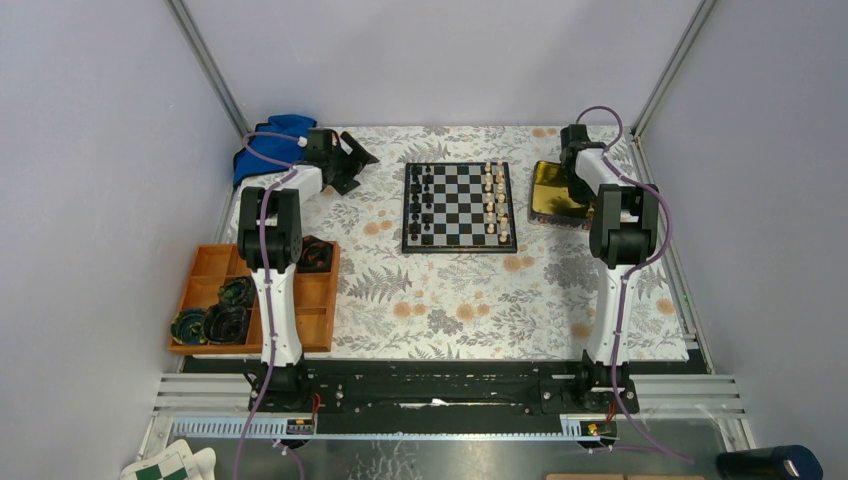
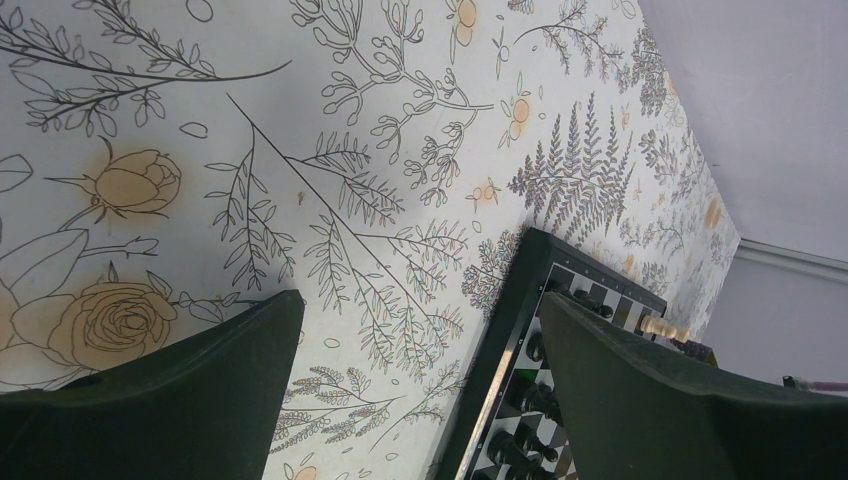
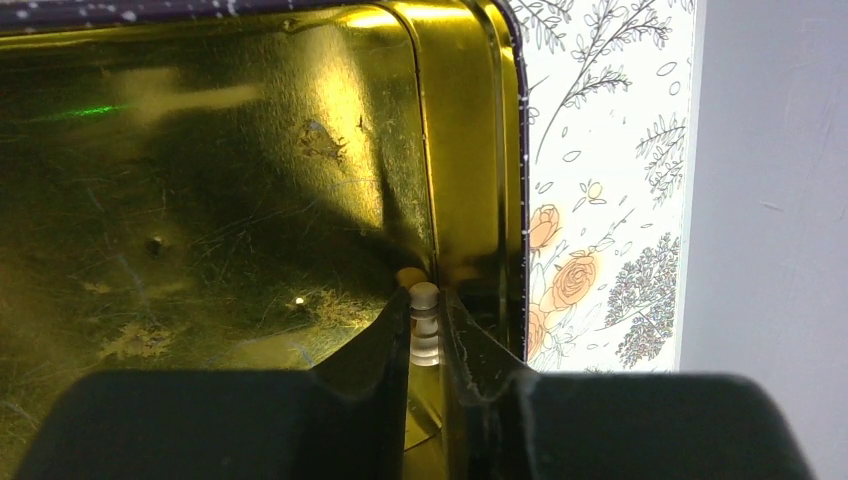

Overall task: Set up the chess pieces on the board
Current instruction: Pick up the chess piece from the storage box.

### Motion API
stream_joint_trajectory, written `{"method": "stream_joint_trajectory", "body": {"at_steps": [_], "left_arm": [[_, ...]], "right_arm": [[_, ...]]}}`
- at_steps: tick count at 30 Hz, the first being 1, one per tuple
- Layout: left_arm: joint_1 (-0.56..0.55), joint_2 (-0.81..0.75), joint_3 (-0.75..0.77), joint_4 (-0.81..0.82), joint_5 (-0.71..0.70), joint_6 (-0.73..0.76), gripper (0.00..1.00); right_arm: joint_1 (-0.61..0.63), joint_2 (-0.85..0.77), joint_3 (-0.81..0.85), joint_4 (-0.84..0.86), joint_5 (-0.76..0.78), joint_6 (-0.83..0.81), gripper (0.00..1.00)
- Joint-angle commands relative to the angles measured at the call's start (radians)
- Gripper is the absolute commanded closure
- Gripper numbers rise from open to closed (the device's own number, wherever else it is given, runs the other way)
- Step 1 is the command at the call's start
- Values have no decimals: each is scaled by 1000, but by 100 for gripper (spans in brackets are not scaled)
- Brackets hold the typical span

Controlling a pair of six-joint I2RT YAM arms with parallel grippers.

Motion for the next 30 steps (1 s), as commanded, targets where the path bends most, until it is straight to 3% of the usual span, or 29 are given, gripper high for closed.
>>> {"method": "stream_joint_trajectory", "body": {"at_steps": [1, 8, 30], "left_arm": [[4, 96, -47, -136, -34, 43, 1], [4, 94, -53, -137, -30, 40, 1], [4, 55, -87, -127, -27, 31, 1]], "right_arm": [[-19, 5, 4, -37, 0, 20, 89], [-18, -28, 7, -30, -11, 19, 100], [67, -294, -177, 227, -54, -77, 100]]}}
